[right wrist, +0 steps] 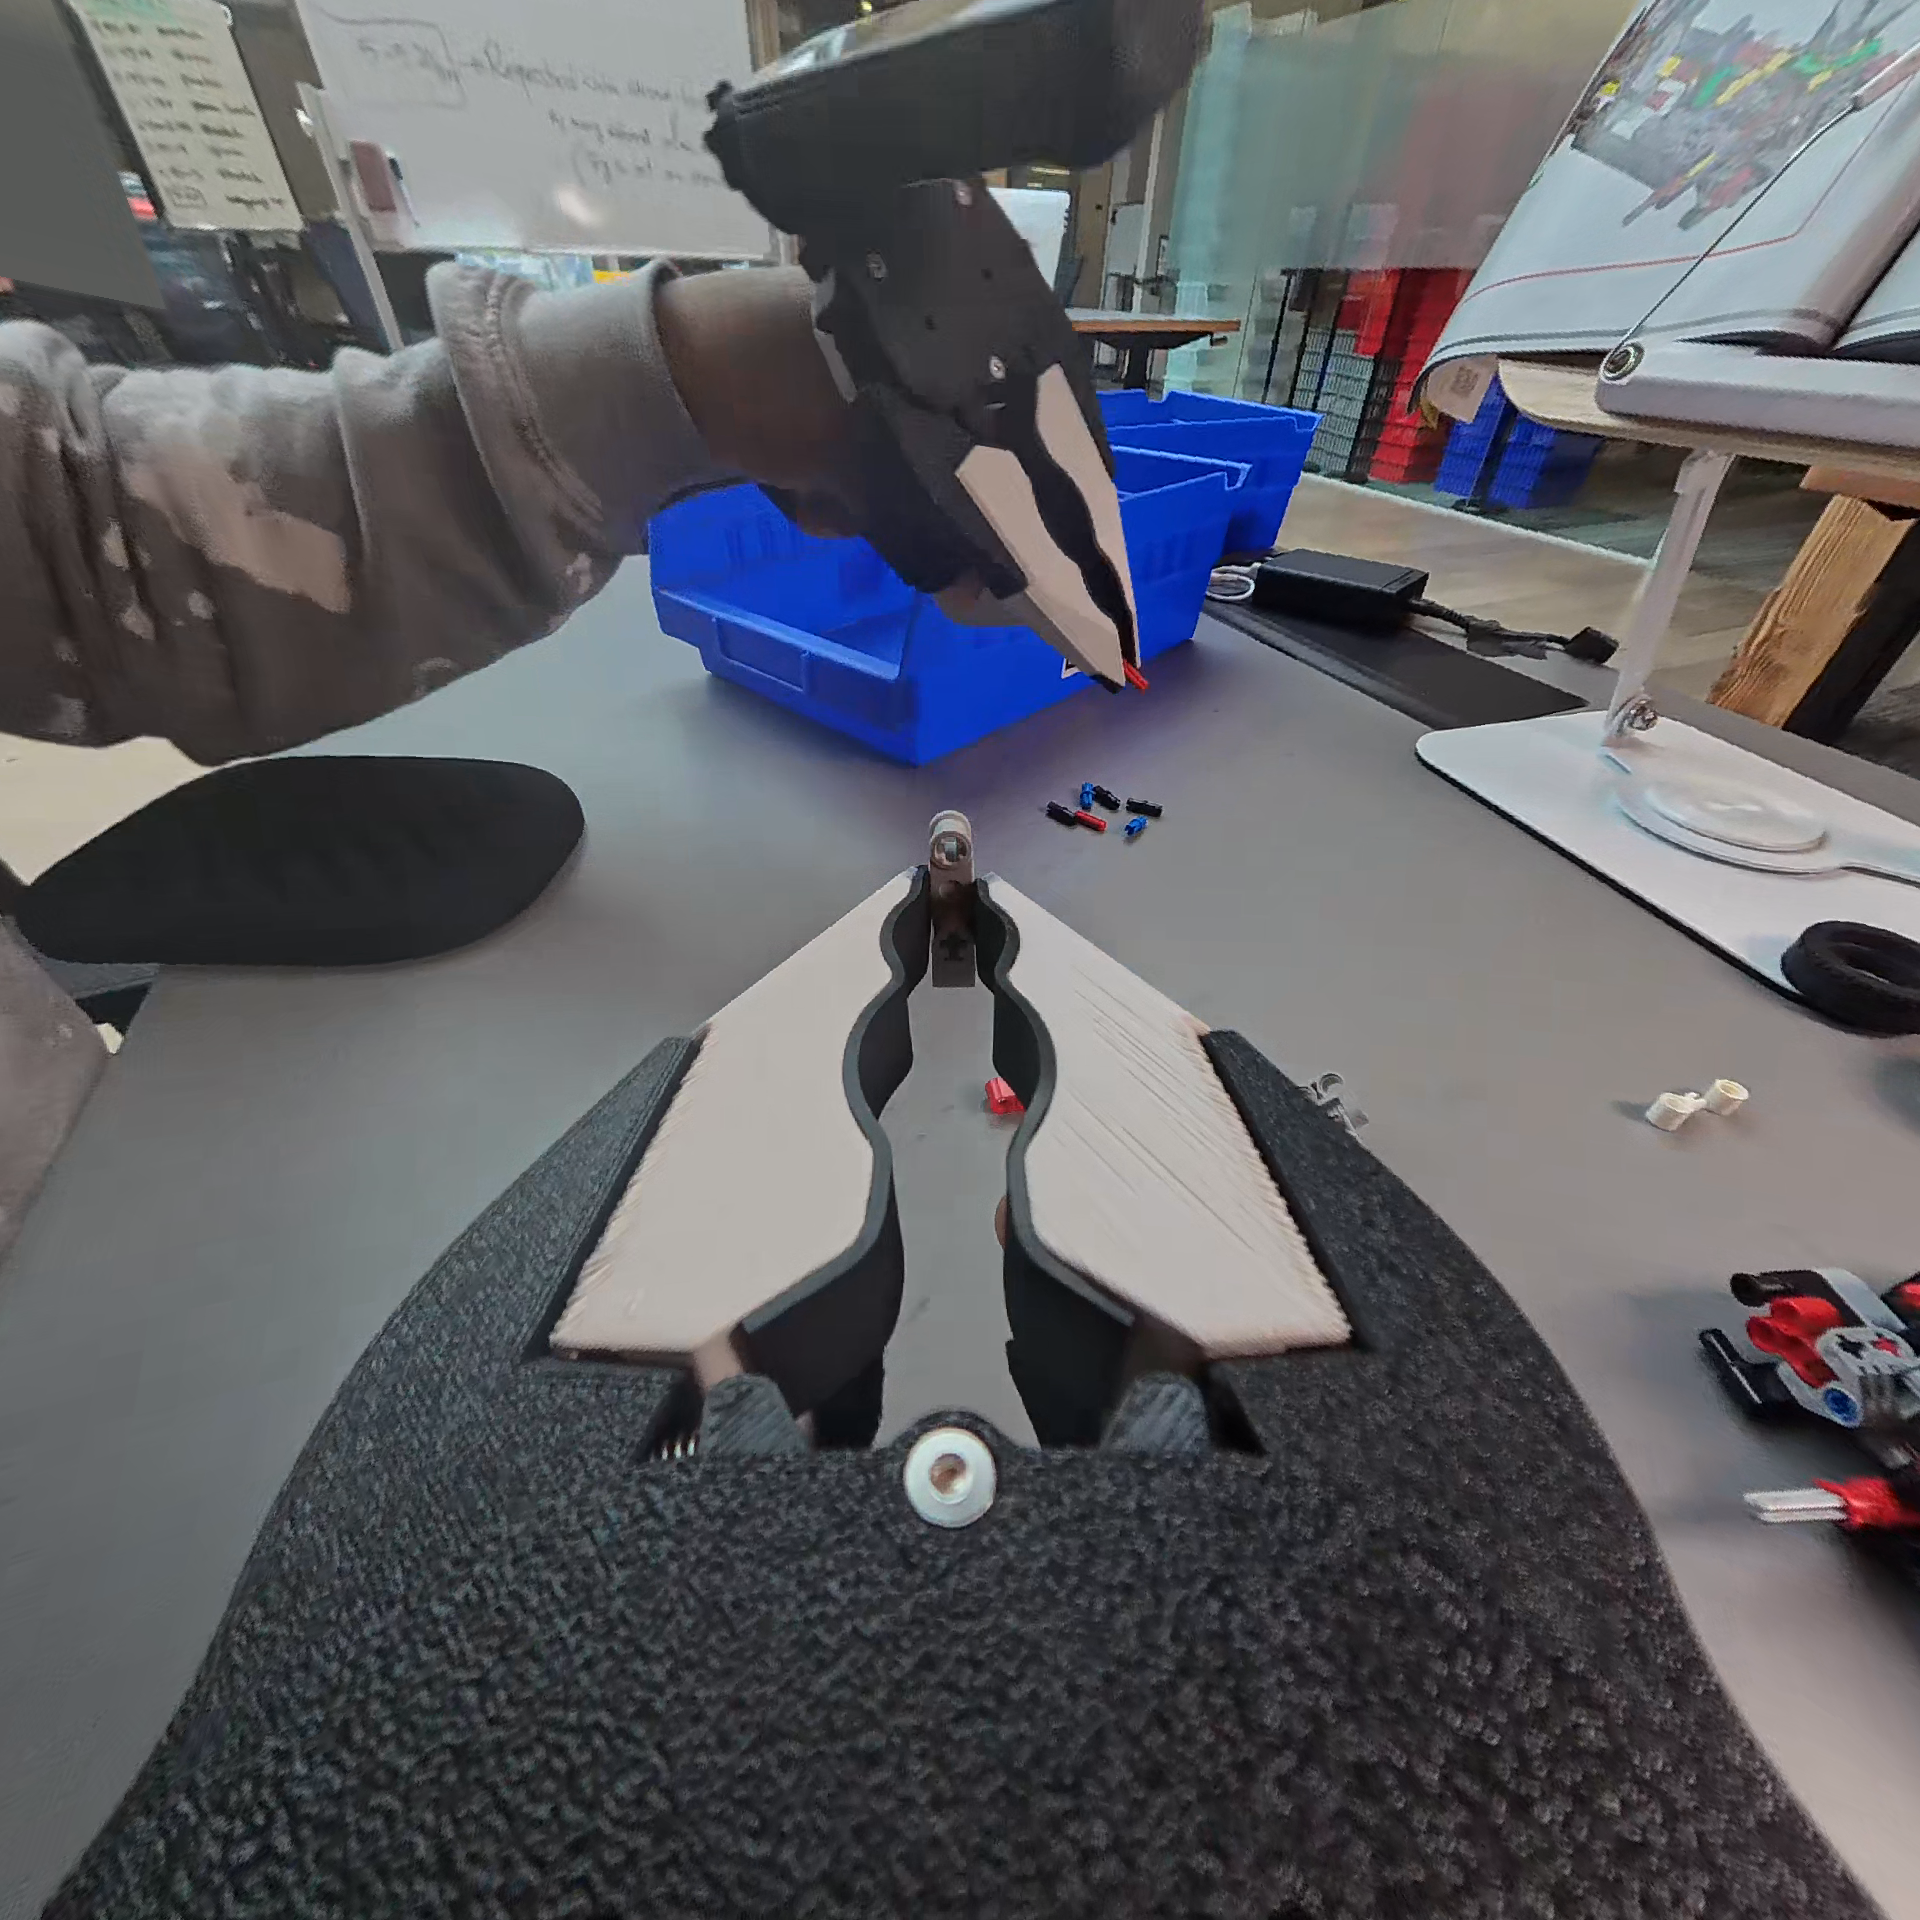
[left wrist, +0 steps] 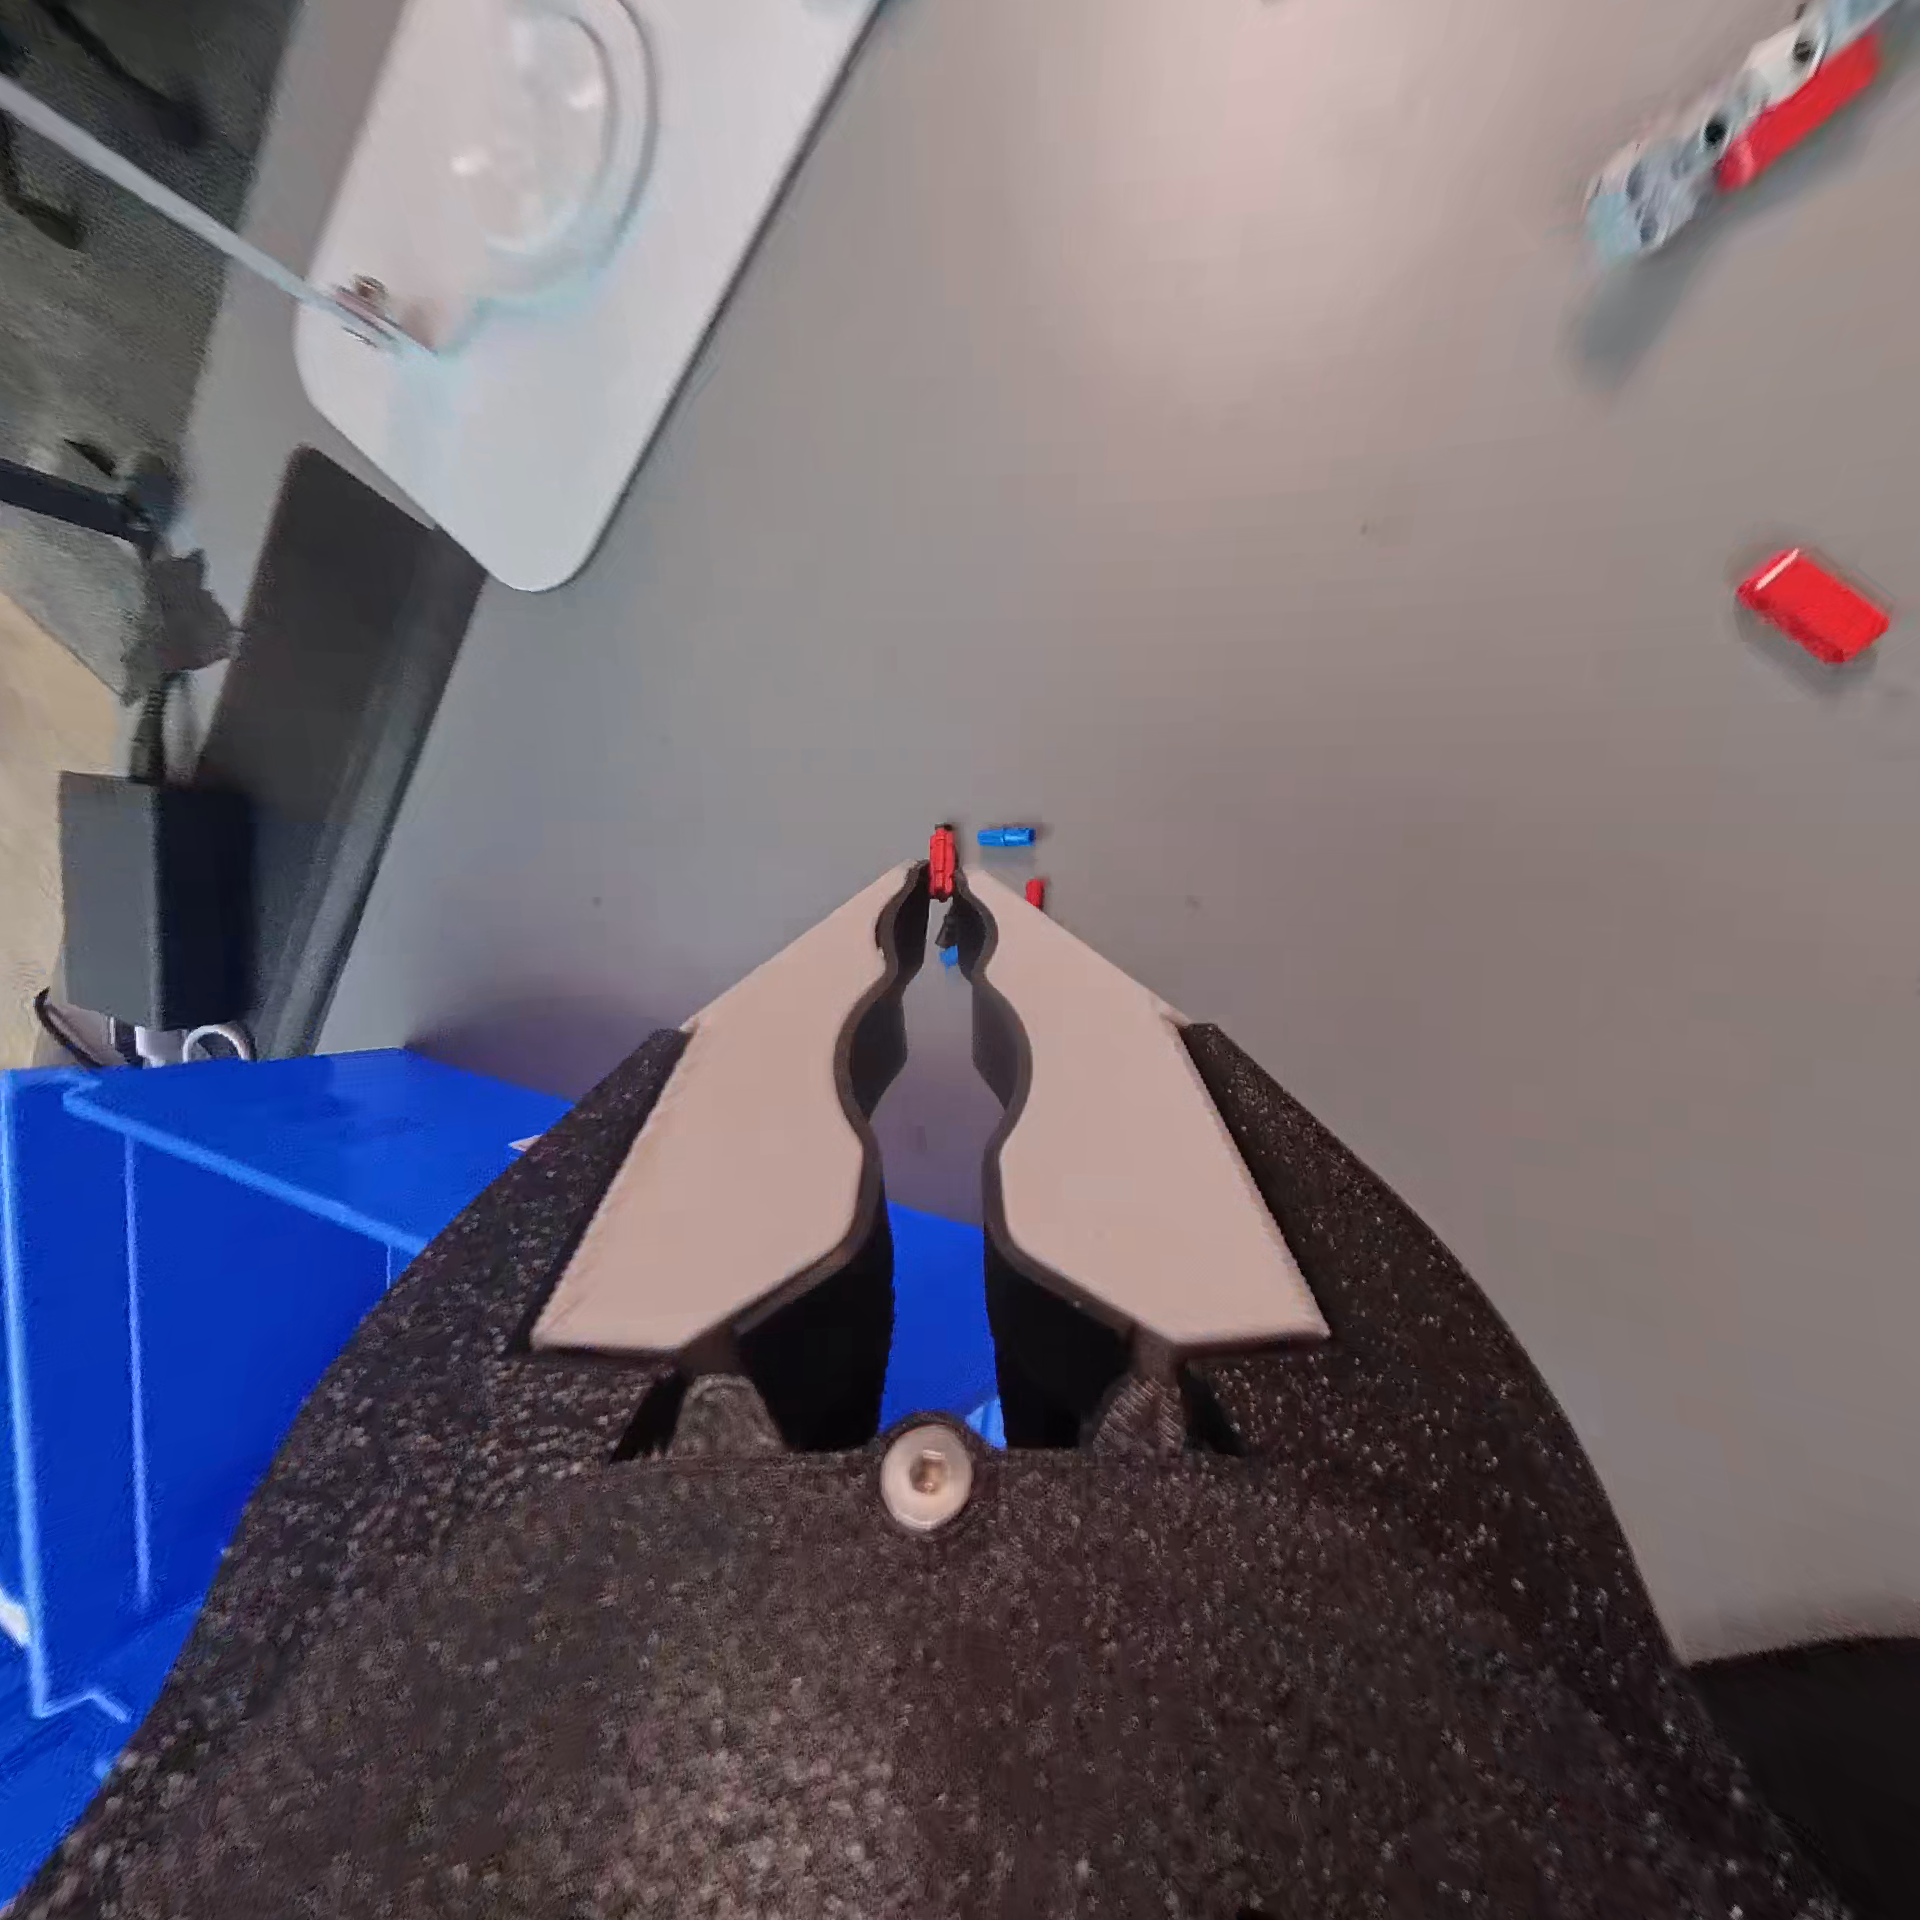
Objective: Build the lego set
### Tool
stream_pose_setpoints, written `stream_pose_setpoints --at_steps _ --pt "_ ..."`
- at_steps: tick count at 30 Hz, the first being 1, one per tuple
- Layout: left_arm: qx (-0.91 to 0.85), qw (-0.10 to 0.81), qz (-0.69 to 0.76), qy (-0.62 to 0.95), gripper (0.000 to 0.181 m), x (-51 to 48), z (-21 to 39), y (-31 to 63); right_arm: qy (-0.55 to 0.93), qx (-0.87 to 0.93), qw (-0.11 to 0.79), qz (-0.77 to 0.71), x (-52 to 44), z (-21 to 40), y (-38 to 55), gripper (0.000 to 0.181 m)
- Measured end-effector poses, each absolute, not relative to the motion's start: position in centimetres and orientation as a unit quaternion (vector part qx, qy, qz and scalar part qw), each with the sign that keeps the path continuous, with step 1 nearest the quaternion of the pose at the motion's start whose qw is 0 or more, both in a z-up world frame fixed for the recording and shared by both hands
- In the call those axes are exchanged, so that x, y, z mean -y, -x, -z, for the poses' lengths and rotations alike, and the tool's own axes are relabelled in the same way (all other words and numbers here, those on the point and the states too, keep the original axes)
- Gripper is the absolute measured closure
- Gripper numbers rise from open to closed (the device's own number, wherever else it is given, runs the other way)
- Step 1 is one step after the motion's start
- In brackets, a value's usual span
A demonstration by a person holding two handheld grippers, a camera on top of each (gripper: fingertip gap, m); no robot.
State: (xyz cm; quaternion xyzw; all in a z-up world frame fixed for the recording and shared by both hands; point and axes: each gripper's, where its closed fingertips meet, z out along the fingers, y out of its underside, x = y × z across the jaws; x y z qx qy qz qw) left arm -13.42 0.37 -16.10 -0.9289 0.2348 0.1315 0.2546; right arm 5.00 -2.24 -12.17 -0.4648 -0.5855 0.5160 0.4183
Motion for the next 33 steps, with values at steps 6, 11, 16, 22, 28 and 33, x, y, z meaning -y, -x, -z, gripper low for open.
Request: stream_pose_setpoints --at_steps 6,11,16,22,28,33 --pt "-0.303 0.071 -0.153 0.938 0.178 -1.0 20.6 15.0 0.464 0.595 0.410 -0.512 2.5 12.6 -5.0 0.176" --pt "-0.301 0.028 -0.143 0.942 0.172 -0.7 21.7 15.6 0.465 0.593 0.408 -0.516 2.4 12.5 -5.2 0.176" --pt "-0.289 0.152 -0.133 0.936 0.161 -2.0 17.9 13.5 0.469 0.581 0.407 -0.526 2.2 12.2 -5.1 0.176" --pt "-0.327 0.435 0.108 0.832 0.156 1.2 11.1 0.1 0.505 0.447 0.302 -0.673 2.3 9.2 -5.2 0.176" --pt "-0.203 0.485 0.347 0.777 0.156 4.8 10.7 -6.2 0.505 0.366 0.201 -0.755 3.3 8.4 -4.8 0.176" --pt "-0.101 0.475 0.468 0.738 0.174 4.5 10.1 -6.1 0.503 0.391 0.199 -0.745 4.8 9.1 -4.2 0.177"
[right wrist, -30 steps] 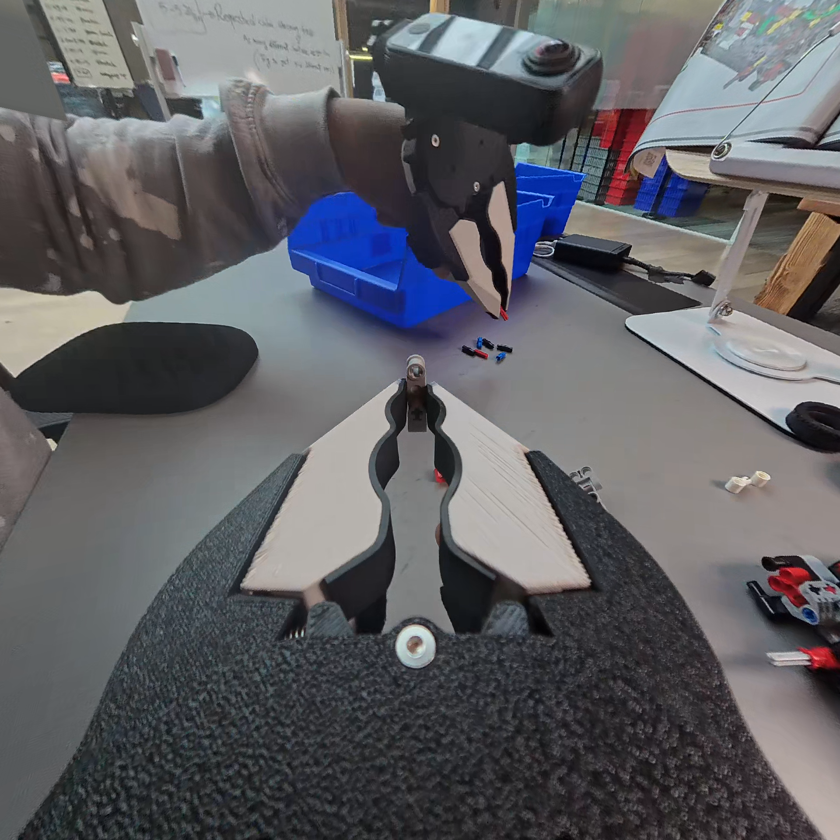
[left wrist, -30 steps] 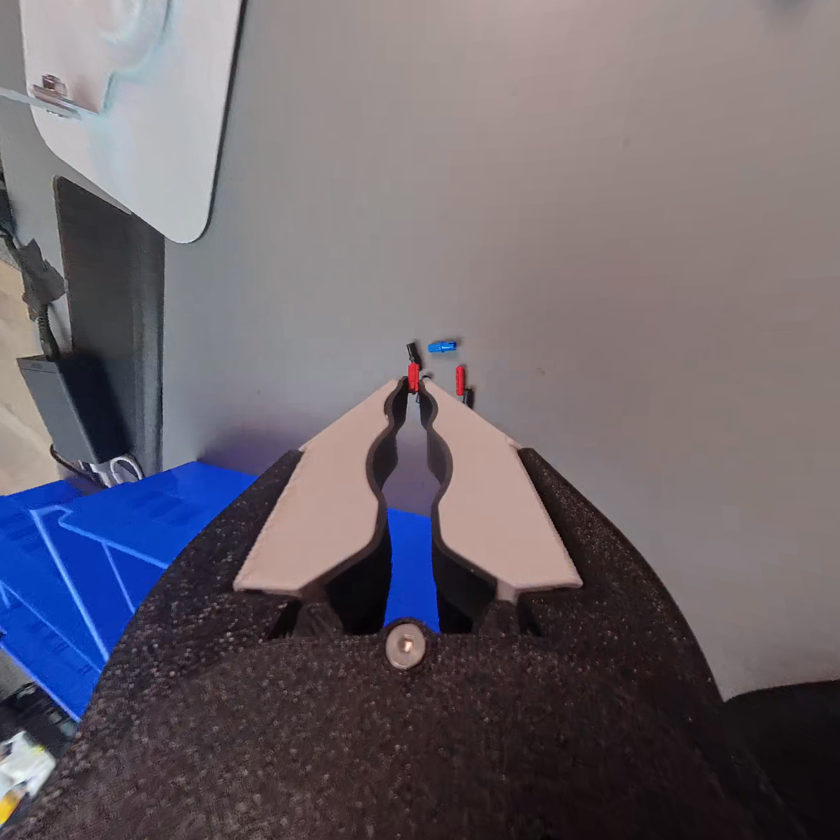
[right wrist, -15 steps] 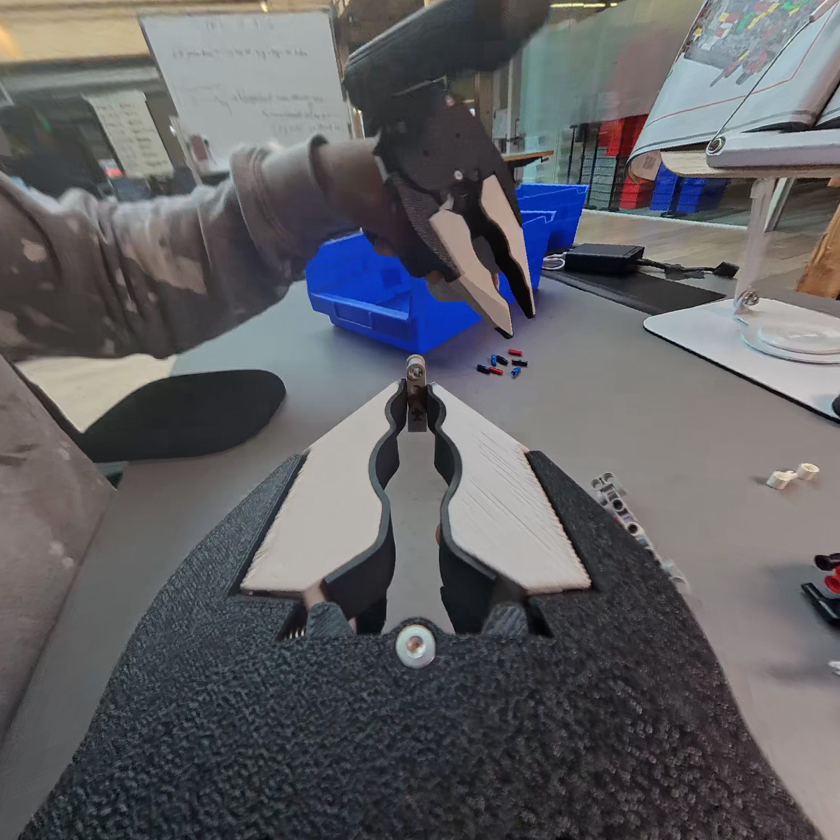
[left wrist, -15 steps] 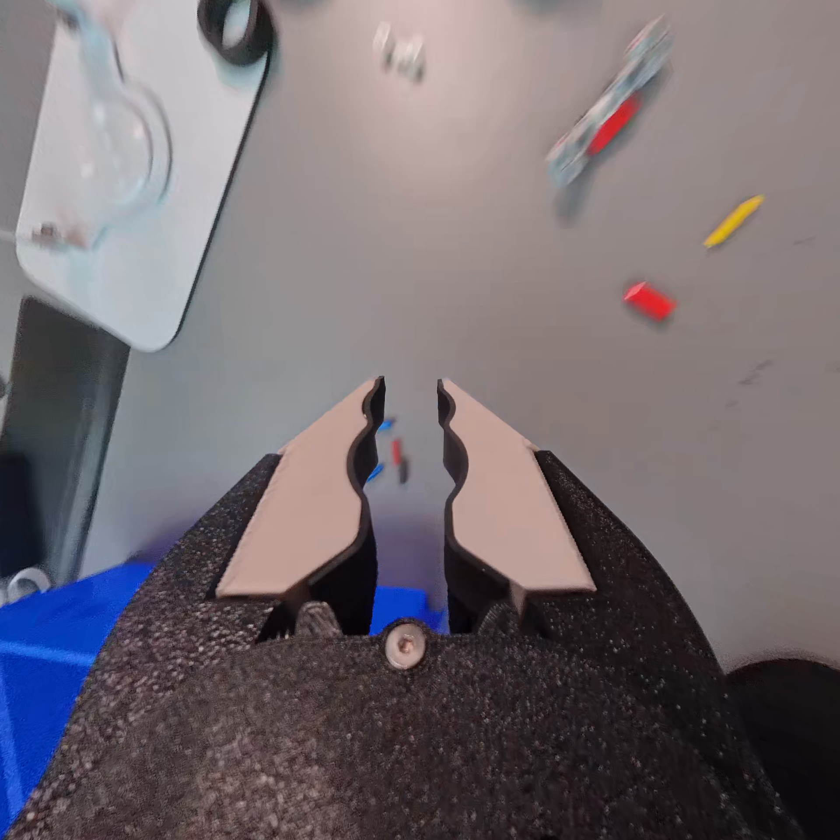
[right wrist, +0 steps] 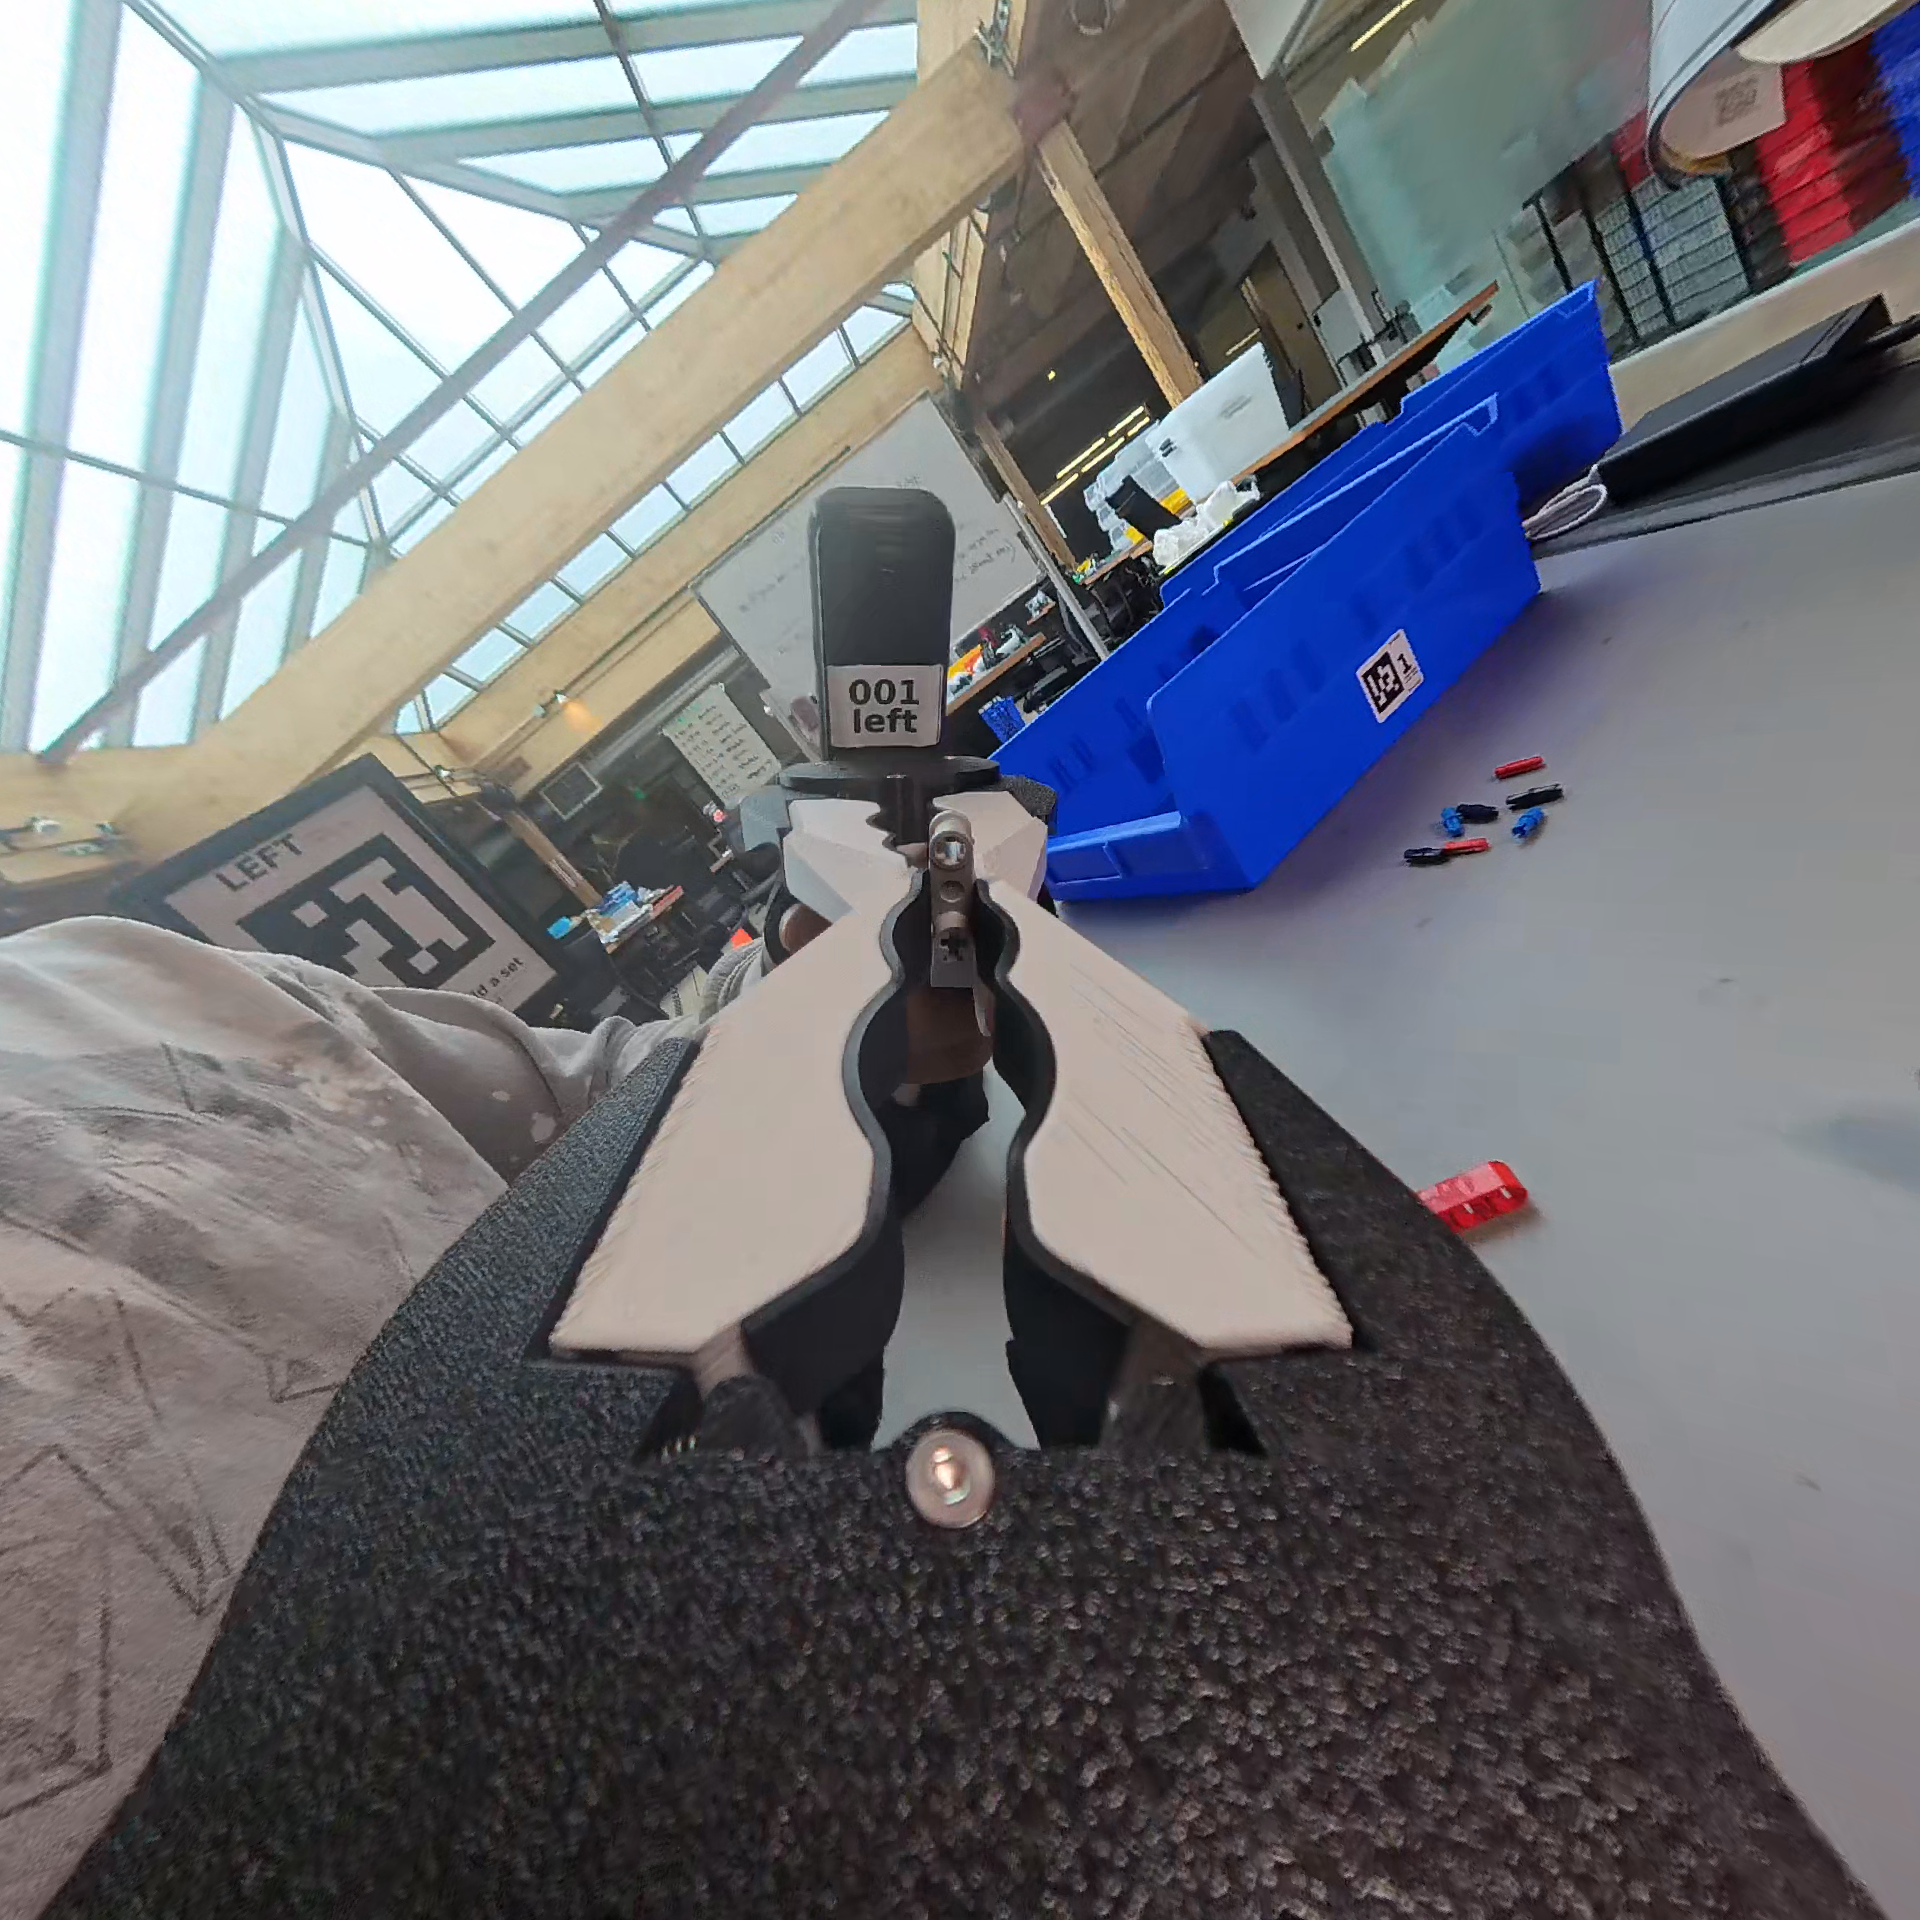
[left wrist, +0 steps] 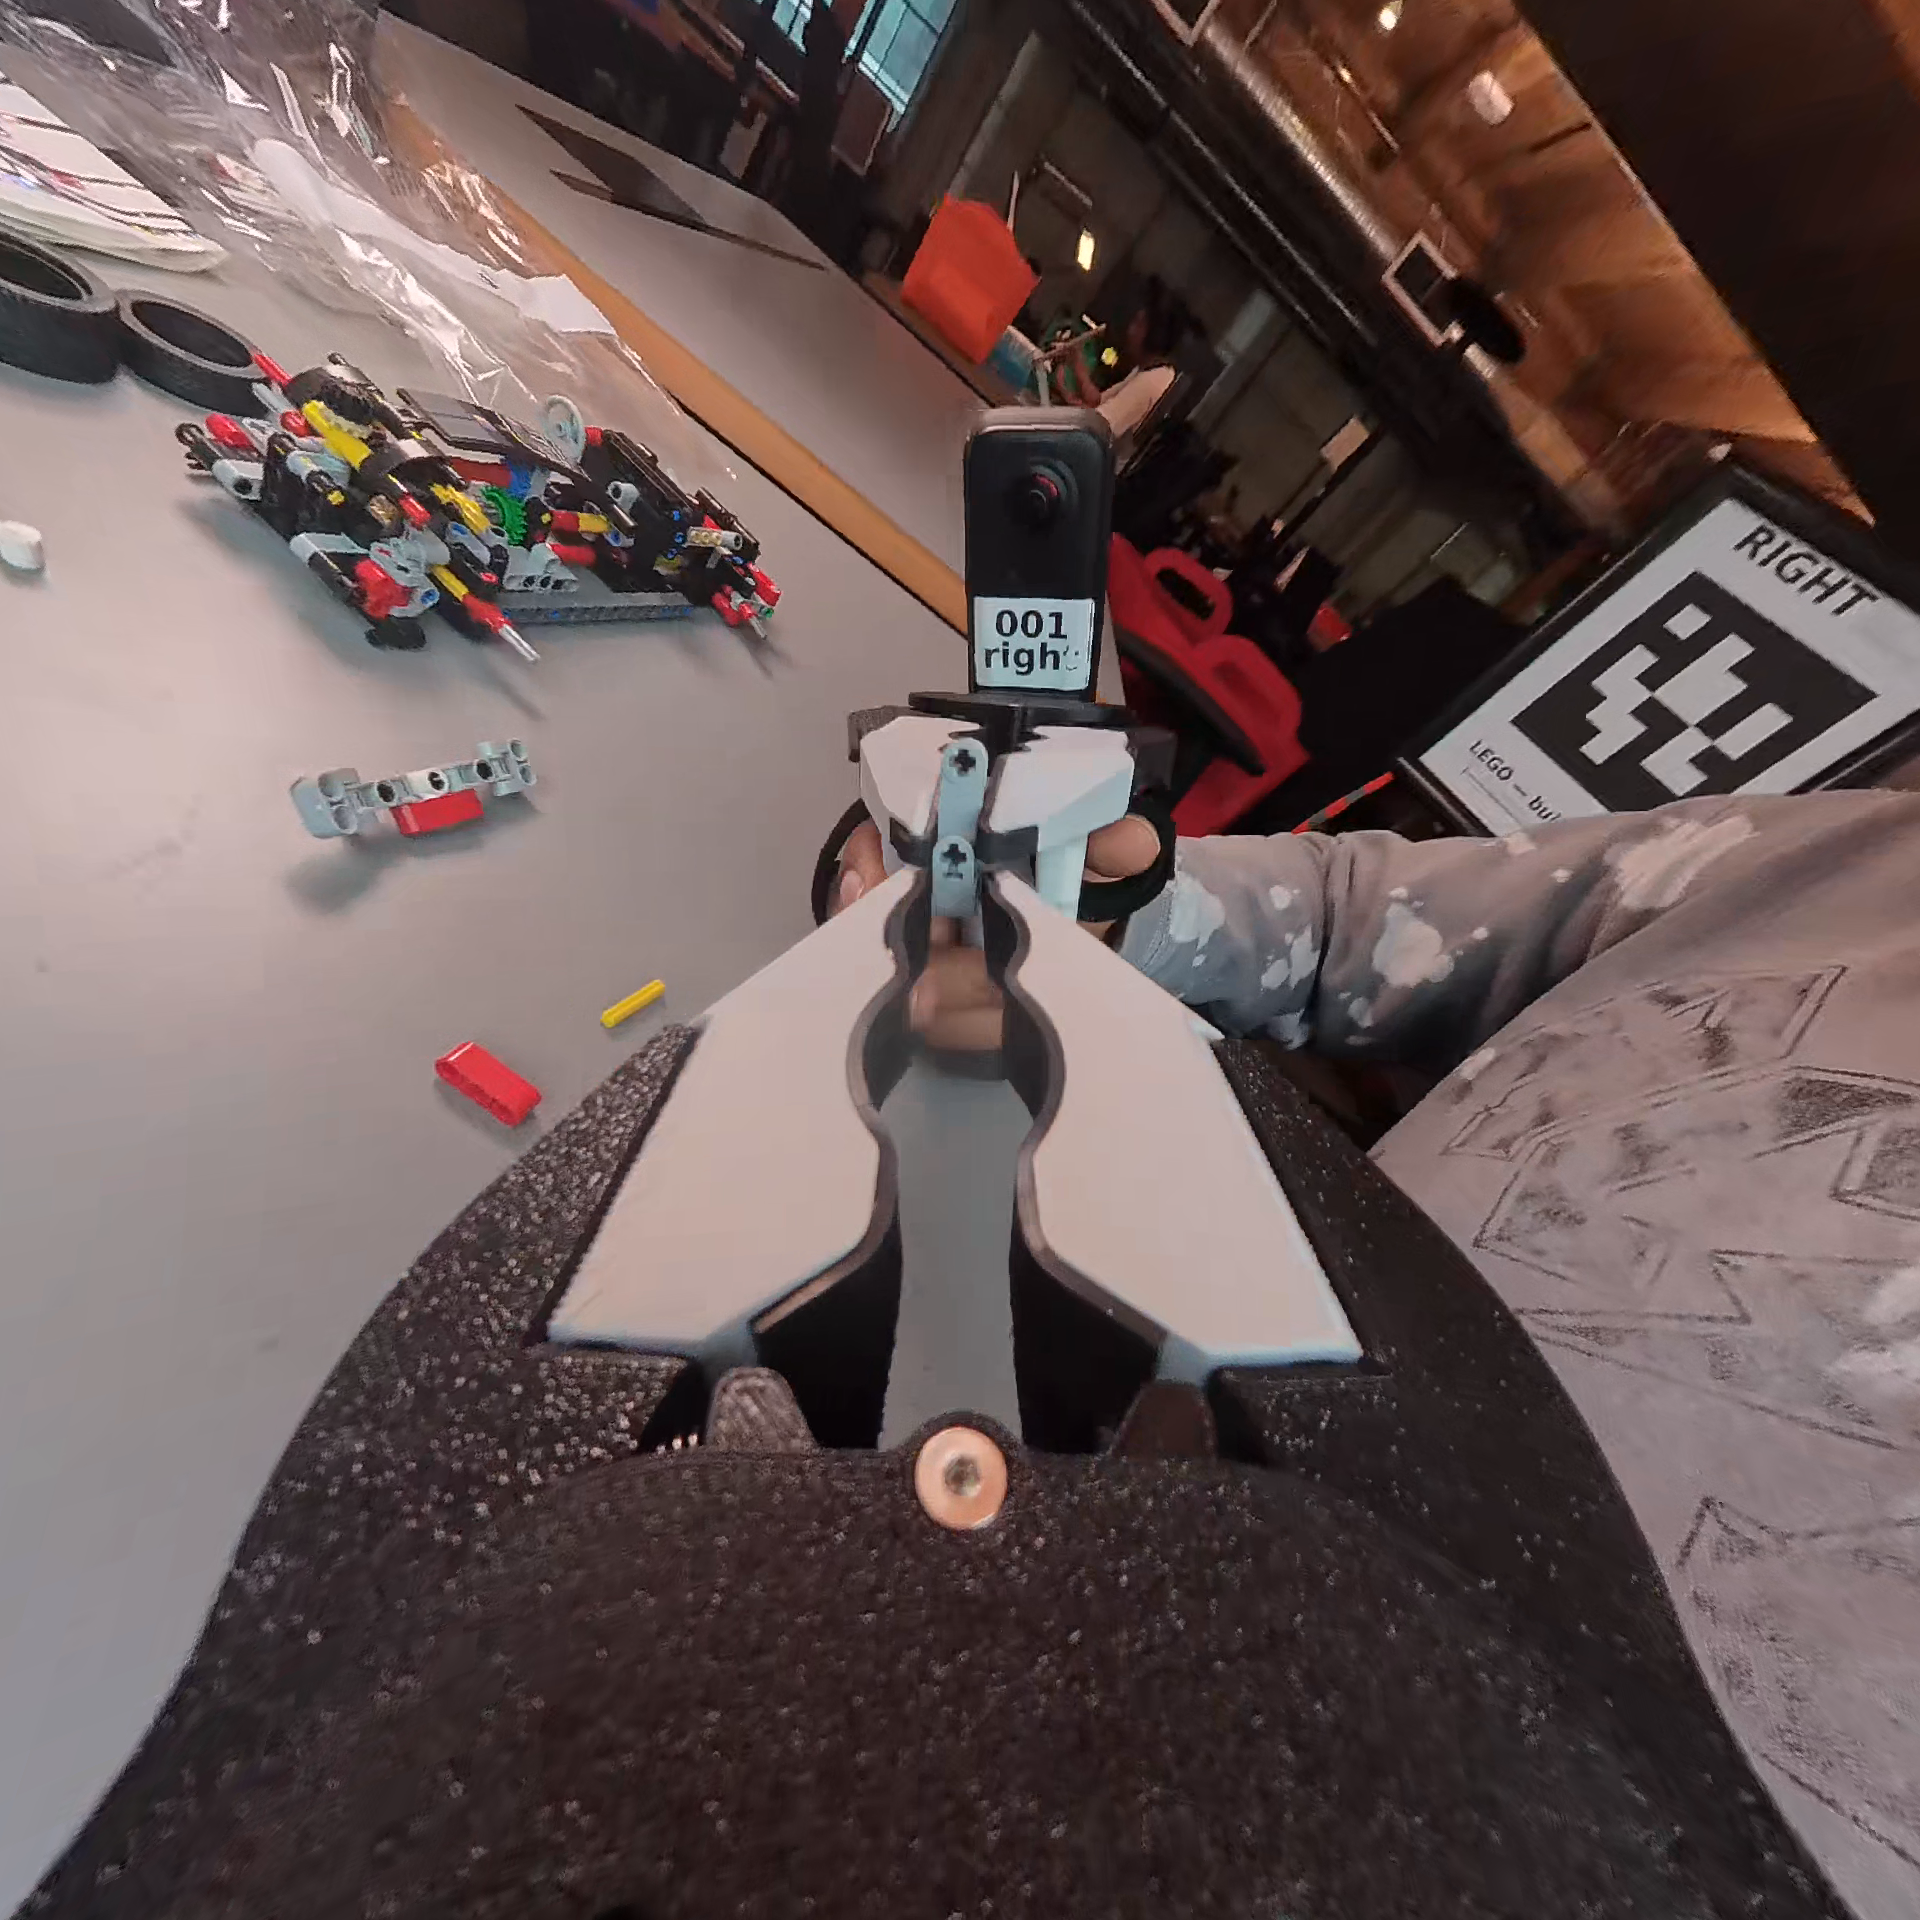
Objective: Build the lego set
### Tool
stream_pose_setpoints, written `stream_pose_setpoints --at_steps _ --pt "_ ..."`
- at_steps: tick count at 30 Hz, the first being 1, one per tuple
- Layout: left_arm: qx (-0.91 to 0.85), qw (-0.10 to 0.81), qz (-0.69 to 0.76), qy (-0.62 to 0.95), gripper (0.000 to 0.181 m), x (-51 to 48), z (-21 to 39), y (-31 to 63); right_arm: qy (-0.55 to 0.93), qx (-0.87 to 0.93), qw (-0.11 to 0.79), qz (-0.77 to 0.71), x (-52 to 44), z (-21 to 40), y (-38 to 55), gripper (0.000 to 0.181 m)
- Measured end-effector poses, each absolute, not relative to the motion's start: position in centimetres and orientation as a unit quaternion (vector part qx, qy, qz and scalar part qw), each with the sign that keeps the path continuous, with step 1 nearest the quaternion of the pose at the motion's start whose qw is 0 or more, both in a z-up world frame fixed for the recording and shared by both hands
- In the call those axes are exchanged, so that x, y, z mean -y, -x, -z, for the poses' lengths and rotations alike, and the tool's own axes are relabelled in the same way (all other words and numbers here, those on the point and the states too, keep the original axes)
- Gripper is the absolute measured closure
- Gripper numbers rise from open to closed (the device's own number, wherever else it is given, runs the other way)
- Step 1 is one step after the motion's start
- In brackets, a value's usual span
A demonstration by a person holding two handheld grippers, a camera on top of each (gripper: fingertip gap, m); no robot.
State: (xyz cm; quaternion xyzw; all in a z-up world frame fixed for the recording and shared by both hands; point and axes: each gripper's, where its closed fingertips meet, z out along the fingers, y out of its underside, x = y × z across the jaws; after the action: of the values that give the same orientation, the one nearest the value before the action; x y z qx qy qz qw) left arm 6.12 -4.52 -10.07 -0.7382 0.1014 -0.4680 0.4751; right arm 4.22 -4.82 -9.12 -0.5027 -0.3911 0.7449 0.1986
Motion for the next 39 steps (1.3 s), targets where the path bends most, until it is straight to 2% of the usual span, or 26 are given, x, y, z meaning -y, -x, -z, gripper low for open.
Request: stream_pose_setpoints --at_steps 12,19,22,26,28,30,33,34,37,39 --pt "-0.173 0.494 0.419 0.742 0.176 5.9 10.5 -5.9 0.471 0.449 0.234 -0.723 6.2 9.1 -4.4 0.176" --pt "-0.170 0.511 0.381 0.751 0.176 5.9 10.4 -4.2 0.490 0.414 0.274 -0.716 3.1 8.4 -4.9 0.176" --pt "-0.146 0.560 0.253 0.776 0.175 4.8 9.7 0.1 0.508 0.454 0.312 -0.662 2.8 9.7 -4.5 0.176" --pt "-0.023 0.618 -0.045 0.785 0.174 5.5 6.4 13.2 0.508 0.505 0.335 -0.612 3.5 11.0 -4.0 0.176" --pt "0.043 0.581 -0.111 0.805 0.174 7.3 7.2 18.4 0.507 0.516 0.328 -0.608 4.0 11.3 -3.9 0.176" --pt "0.087 0.505 -0.108 0.852 0.174 8.8 10.4 21.2 0.506 0.523 0.321 -0.605 4.3 11.7 -3.7 0.176" --pt "0.113 0.448 -0.114 0.879 0.173 9.8 14.0 23.1 0.504 0.534 0.320 -0.599 4.7 11.9 -3.6 0.176" --pt "0.114 0.437 -0.111 0.885 0.172 9.8 14.8 23.1 0.503 0.536 0.321 -0.597 4.8 12.0 -3.6 0.176" --pt "0.101 0.457 -0.132 0.874 0.142 9.2 14.0 22.9 0.501 0.541 0.327 -0.591 4.9 12.1 -3.6 0.176" --pt "0.062 0.514 -0.122 0.847 0.139 8.2 11.4 20.9 0.499 0.548 0.337 -0.580 4.8 12.2 -3.6 0.176"
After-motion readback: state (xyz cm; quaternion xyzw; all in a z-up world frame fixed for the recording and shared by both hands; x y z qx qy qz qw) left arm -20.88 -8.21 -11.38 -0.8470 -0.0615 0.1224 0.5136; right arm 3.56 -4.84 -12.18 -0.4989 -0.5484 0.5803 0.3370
